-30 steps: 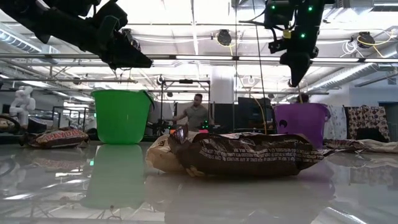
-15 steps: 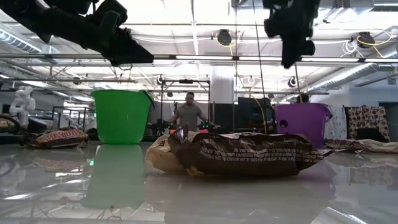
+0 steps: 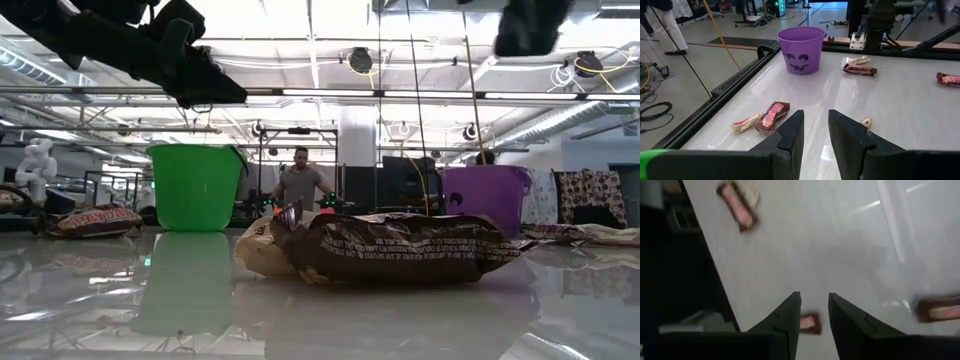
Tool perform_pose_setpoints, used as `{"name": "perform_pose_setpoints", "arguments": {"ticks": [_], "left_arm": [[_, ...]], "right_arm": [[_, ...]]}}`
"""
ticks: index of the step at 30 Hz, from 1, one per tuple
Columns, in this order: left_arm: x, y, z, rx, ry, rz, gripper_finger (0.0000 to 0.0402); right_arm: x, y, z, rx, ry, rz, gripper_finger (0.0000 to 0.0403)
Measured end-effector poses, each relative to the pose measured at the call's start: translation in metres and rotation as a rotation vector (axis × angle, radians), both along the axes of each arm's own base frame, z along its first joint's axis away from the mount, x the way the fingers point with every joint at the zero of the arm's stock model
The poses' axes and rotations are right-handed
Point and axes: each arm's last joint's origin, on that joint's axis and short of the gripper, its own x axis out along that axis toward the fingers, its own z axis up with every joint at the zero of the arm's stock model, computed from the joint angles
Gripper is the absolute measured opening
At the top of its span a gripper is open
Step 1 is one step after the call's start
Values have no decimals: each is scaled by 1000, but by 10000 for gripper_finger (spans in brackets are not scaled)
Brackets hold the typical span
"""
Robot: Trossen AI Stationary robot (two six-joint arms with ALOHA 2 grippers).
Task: Sort candy by brand, put in halloween buckets
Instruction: Put the brown chocolate bar into the purple bucket
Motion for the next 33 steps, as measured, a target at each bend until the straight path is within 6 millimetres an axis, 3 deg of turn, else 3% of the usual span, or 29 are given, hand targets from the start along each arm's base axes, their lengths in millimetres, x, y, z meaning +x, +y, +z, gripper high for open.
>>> {"name": "perform_pose_setpoints", "arguments": {"ticks": [5,10,18,27,33], "left_arm": [[0,-2,0,-1,0,-10,98],[0,-3,0,-1,-5,-18,98],[0,-3,0,-1,-5,-18,98],[0,-3,0,0,-5,-18,98],[1,-3,1,1,-8,-18,98]], "right_arm": [[0,47,-22,-26,134,-131,93],[8,65,-45,-53,256,-293,93],[4,68,-75,-72,544,-305,94],[-14,61,-116,26,592,-241,94],[-18,56,-124,56,531,-263,95]]}}
